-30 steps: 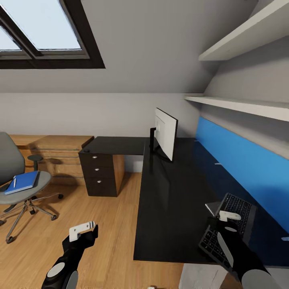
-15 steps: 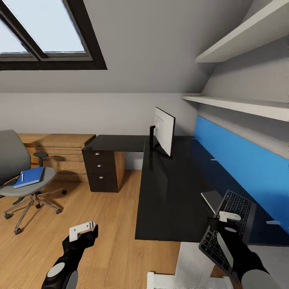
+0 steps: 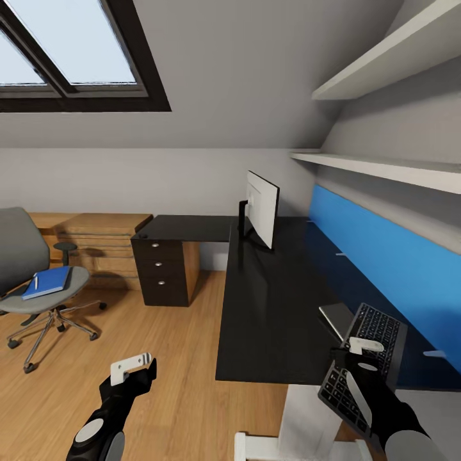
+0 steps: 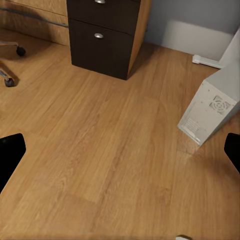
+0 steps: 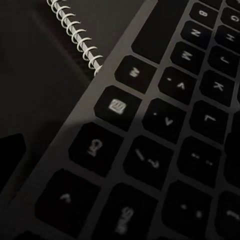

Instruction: In the bedroom, organize the workspace by keeping the computer under the desk, ensuring the monitor is on the desk, placing the keyboard on the desk next to the monitor, placing the mouse on the desk next to the keyboard, moving the folder from the swivel chair onto the desk next to the mouse, stacking the notebook on top of the folder with the pen on top of the notebook, and positioning the swivel chair next to the desk.

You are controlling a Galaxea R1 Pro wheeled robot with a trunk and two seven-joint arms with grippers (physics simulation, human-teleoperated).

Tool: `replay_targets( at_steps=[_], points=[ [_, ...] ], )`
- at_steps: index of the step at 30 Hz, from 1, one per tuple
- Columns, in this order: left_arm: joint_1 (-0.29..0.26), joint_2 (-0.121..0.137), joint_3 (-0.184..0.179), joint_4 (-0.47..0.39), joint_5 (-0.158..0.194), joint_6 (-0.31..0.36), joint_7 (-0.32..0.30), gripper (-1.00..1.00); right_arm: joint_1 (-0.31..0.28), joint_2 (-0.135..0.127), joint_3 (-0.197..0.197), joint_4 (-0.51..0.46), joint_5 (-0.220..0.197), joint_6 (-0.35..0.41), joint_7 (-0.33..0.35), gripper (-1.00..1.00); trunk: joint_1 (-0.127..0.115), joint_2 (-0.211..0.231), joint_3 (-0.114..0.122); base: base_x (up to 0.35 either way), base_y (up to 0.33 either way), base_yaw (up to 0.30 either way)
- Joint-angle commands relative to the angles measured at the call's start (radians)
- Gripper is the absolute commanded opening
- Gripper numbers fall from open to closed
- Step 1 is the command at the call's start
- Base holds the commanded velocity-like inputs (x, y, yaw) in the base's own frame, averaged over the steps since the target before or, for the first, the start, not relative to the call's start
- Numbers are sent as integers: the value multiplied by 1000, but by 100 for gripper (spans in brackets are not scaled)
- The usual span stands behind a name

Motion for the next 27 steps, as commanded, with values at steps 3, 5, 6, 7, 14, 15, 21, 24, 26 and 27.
replay_targets(
  at_steps=[3,5,6,7,14,15,21,24,26,27],
  points=[
    [-1,-1,0,-2,11,4,6,100,0,0,1,59,-13,4,-3,100,-11,20,8,0,0,0],
    [-1,-1,0,-2,11,4,6,100,0,0,1,59,-13,4,-3,100,-19,34,14,0,0,0],
    [-1,-1,0,-2,11,4,6,100,0,0,1,59,-13,3,-3,100,-23,41,18,0,0,0],
    [-1,-1,-1,-2,11,4,6,100,0,0,2,59,-12,3,-3,100,-27,48,21,0,0,0],
    [-1,-1,-1,-1,11,4,6,100,0,0,2,59,-12,3,-3,100,-38,69,30,0,0,0],
    [-1,-1,-1,-1,11,4,6,100,0,0,2,59,-12,3,-3,100,-42,76,33,0,0,0],
    [0,-2,-2,0,11,4,5,100,0,0,2,58,-12,2,-3,100,-54,97,43,0,0,0],
    [-1,-2,-2,0,11,5,6,100,0,0,2,58,-12,1,-3,100,-65,118,52,0,0,0],
    [-1,-2,-3,0,11,5,6,100,0,0,2,58,-12,1,-3,100,-73,132,58,0,0,0],
    [-1,-2,-3,0,11,5,6,100,0,0,2,58,-12,1,-3,100,-77,139,61,0,0,0]
  ],
)
